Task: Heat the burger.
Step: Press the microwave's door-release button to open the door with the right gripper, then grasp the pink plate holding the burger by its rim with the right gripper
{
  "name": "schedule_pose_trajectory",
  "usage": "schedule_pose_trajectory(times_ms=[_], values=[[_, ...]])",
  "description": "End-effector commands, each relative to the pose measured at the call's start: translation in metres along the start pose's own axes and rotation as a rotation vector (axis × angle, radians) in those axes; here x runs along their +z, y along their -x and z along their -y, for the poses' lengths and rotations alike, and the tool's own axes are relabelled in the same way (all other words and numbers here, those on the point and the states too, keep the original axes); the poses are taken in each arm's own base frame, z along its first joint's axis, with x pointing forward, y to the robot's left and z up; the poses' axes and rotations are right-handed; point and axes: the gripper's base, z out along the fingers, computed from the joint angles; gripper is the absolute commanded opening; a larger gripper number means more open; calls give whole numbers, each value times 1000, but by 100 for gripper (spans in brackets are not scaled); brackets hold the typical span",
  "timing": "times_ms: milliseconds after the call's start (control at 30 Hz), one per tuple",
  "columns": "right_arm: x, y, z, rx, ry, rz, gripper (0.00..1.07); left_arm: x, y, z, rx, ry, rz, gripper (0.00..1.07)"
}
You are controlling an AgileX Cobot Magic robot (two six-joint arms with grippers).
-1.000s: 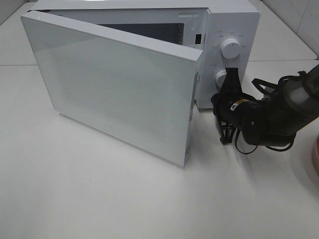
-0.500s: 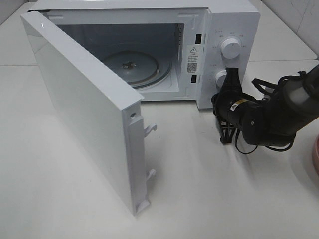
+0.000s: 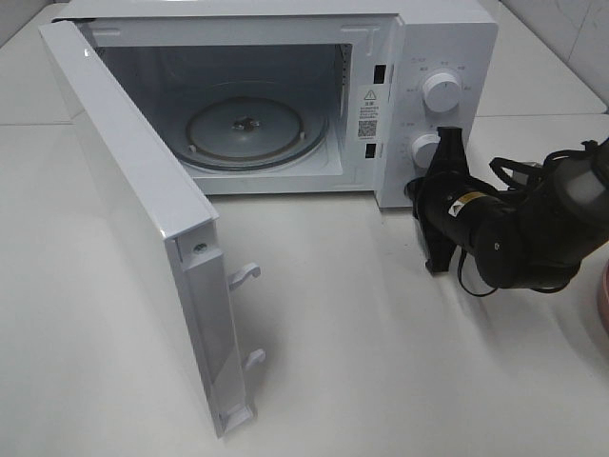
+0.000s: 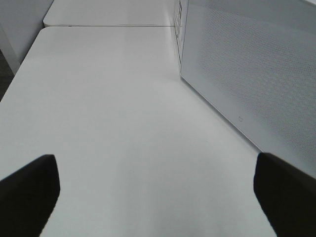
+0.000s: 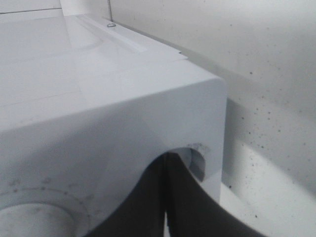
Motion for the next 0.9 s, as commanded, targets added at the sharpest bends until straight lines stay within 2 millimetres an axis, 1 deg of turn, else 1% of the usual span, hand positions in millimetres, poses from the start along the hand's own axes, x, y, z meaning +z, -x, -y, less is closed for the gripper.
schedule_pose_trajectory(times_ms=[33, 100, 167, 200, 267, 333, 367, 467, 533, 633, 667, 733, 767, 833, 867, 900], values=[[-7, -12, -35, -40, 220, -115, 0, -1, -2, 0, -1, 5, 10, 101], [-10, -13, -33, -51, 192, -127, 0, -1, -2, 0, -1, 5, 10, 101], [-18, -14, -27, -81, 131, -161, 0, -1, -2, 0, -1, 5, 10, 101], [-18, -14, -27, -81, 131, -161, 0, -1, -2, 0, -1, 5, 10, 101], [-30, -14, -22, -112, 76, -194, 0, -1, -2, 0, -1, 5, 10, 101], [-34, -15, -21, -122, 63, -205, 0, -1, -2, 0, -1, 5, 10, 101], [-41, -15, -20, -141, 42, -228, 0, -1, -2, 0, -1, 5, 10, 101], [-44, -15, -19, -148, 30, -234, 0, -1, -2, 0, -1, 5, 10, 101], [-60, -13, -17, -180, -32, -244, 0, -1, -2, 0, -1, 5, 10, 101], [-64, -12, -16, -191, -46, -243, 0, -1, -2, 0, -1, 5, 10, 101], [-72, -10, -16, -224, -70, -240, 0, -1, -2, 0, -1, 5, 10, 101], [-75, -10, -16, -242, -80, -240, 0, -1, -2, 0, -1, 5, 10, 101], [-82, -9, -17, -289, -112, -240, 0, -1, -2, 0, -1, 5, 10, 101], [-85, -8, -18, -321, -129, -245, 0, -1, -2, 0, -1, 5, 10, 101], [-90, -9, -20, -395, -158, -260, 0, -1, -2, 0, -1, 5, 10, 101], [-90, -9, -20, -395, -158, -260, 0, -1, -2, 0, -1, 5, 10, 101]])
